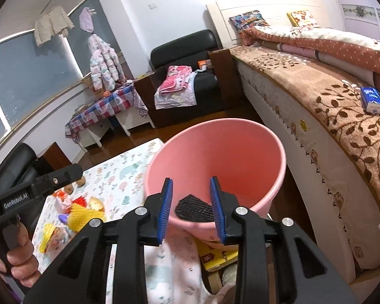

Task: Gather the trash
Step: 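Move both open tools back over the table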

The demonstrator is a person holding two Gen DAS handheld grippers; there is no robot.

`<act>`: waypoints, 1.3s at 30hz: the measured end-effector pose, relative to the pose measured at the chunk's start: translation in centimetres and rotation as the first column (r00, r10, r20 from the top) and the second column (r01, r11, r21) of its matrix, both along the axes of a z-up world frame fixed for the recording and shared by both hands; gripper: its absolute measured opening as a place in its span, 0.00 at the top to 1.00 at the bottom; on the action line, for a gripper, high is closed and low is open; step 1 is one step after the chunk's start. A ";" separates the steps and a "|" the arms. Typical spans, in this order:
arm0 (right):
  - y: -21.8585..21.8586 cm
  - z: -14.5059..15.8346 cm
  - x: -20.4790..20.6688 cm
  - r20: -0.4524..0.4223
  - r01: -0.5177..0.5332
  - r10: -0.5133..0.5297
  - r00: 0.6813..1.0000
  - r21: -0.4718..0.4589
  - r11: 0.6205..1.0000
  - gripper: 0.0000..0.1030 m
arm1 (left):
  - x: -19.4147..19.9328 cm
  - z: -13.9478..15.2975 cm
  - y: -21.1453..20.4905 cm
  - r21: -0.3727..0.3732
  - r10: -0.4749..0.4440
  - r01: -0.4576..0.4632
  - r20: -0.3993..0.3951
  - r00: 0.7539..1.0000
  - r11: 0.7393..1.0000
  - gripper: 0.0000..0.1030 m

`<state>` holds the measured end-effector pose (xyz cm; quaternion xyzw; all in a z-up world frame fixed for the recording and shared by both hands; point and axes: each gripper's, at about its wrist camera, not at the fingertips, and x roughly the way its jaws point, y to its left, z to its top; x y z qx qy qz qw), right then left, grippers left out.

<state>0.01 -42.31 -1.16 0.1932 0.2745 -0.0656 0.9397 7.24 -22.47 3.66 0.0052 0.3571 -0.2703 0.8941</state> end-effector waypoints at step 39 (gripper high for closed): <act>13.2 -1.4 0.3 -0.102 -0.354 0.351 0.931 -0.012 0.935 0.59 | -4.1 -6.2 25.6 0.162 0.416 -0.402 -0.068 0.907 0.901 0.47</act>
